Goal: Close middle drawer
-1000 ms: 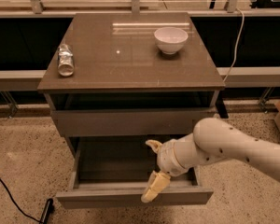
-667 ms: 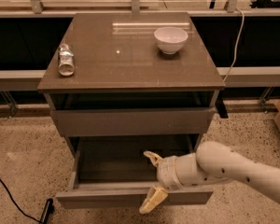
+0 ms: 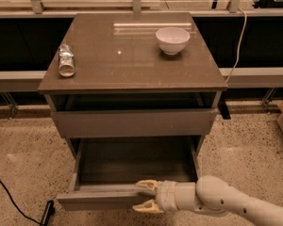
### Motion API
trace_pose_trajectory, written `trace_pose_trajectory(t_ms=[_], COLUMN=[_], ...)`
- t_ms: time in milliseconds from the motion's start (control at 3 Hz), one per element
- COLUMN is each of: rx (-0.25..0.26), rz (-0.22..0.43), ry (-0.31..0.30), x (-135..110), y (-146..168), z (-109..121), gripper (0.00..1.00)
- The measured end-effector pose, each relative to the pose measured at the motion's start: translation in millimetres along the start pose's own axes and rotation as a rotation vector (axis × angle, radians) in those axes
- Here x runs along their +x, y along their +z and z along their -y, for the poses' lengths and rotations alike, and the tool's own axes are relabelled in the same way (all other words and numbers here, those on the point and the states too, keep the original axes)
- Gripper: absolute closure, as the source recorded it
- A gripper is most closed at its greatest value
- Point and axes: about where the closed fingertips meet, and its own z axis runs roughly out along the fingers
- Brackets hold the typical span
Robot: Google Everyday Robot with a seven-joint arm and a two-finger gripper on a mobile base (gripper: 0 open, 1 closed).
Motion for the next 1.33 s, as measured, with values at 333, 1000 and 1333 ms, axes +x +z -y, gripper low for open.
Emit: trace_pose_trajectory(t_ms=[333,1000,1333], rx=[0.016,0.022,0.022], rz=[0.092,0.199,0.197], ry=[-0.013,0.009,0.008], x=[26.4,55.1,54.8], y=[17.3,42.7,42.3], z=[-11.4,-33.9,-33.5], gripper=[0.70,1.00,1.00])
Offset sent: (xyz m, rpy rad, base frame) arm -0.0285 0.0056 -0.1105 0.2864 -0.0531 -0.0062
